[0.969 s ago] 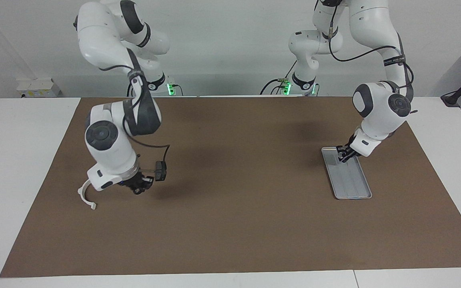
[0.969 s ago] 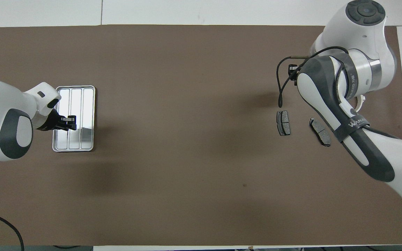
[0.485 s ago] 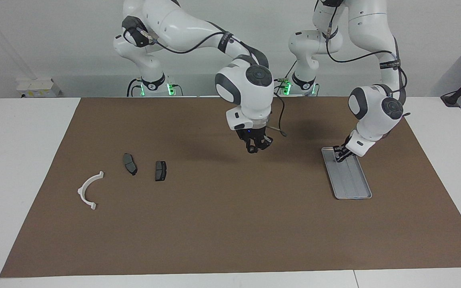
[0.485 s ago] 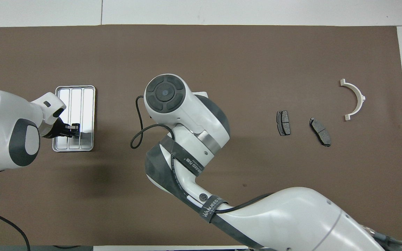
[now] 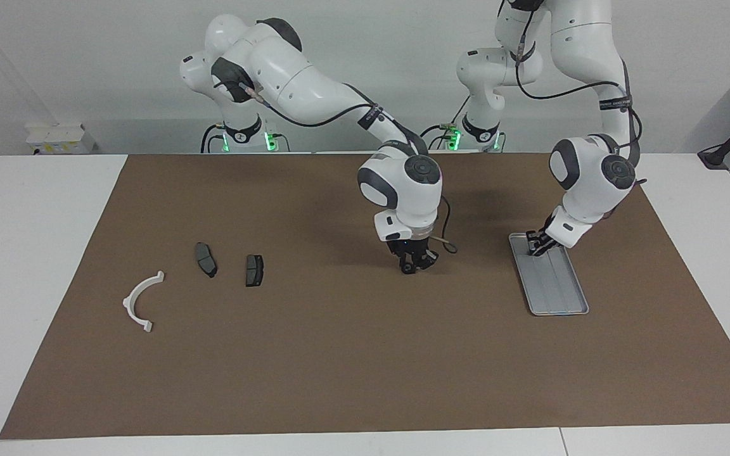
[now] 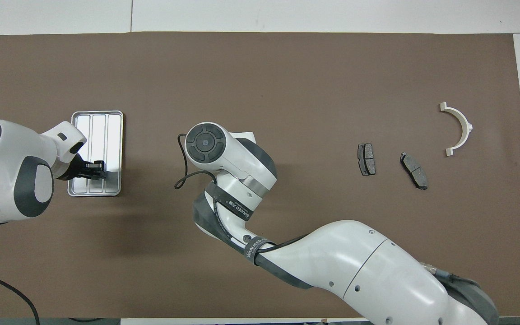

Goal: Pick bearing gear from pile to tray
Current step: 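Carry the dark gear with the right gripper to mid-table and release it, then grasp the gear with the left gripper while the right gripper withdraws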

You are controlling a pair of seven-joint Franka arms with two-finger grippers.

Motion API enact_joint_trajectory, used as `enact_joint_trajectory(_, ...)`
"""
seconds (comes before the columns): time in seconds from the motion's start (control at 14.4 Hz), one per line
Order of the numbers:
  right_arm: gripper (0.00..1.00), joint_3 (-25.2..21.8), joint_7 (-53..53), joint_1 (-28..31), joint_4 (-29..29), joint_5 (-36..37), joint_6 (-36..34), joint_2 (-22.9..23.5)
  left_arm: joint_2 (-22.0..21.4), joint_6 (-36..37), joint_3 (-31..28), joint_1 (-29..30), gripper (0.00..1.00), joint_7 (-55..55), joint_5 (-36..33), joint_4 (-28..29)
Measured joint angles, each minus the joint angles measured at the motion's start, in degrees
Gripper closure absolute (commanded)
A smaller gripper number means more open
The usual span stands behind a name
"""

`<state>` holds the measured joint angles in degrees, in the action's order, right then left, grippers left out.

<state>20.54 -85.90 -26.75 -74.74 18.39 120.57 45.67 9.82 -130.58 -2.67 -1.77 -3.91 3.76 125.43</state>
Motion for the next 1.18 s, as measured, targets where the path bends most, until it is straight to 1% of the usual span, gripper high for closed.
enact_joint_trajectory(0.07,0.97,0.00,0.00,0.00,0.00,0.02,0.00,0.00,-0.06,-0.04,0.07,-0.02,0.00,0.00,0.00,-0.41)
enact_joint_trajectory(0.14,0.01,0.00,0.00,0.00,0.00,0.02,0.00,0.00,-0.18,0.11,0.24,-0.06,0.00,0.00,0.00,-1.31)
enact_joint_trajectory(0.28,0.00,-0.07,0.00,0.01,0.00,0.04,-0.39,0.02,-0.41,3.02,0.77,-0.70,0.00,0.83,0.01,-4.30)
enact_joint_trajectory(0.42,0.00,-0.25,0.00,0.28,0.75,0.05,-3.13,0.03,-0.63,6.42,1.06,-3.52,0.00,6.03,0.02,-7.38)
enact_joint_trajectory(0.55,0.00,-0.19,-0.01,1.32,4.53,-0.06,-8.01,-0.18,-0.66,6.84,1.22,-8.24,0.00,13.63,0.02,-8.34)
enact_joint_trajectory(0.69,0.00,-0.03,1.22,3.97,8.74,-2.08,-11.39,-1.64,-0.64,6.77,1.32,-12.70,0.00,20.53,0.02,-8.34)
enact_joint_trajectory(0.83,0.00,0.01,8.81,8.58,10.15,-7.33,-12.70,-4.59,-0.62,5.98,1.37,-17.06,0.00,28.20,0.02,-8.36)
enact_joint_trajectory(0.97,0.00,0.12,18.23,13.67,10.23,-10.53,-15.27,-7.37,-0.33,4.07,1.44,-22.03,0.00,37.01,0.02,-8.76)
enact_joint_trajectory(1.04,0.00,0.17,22.43,15.70,10.22,-11.23,-16.81,-8.13,0.49,3.70,1.44,-24.64,0.00,41.58,-0.07,-9.71)
enact_joint_trajectory(1.18,0.00,0.29,27.79,17.80,10.19,-11.53,-18.65,-8.44,4.46,2.68,1.45,-29.20,0.00,51.13,-1.74,-13.55)
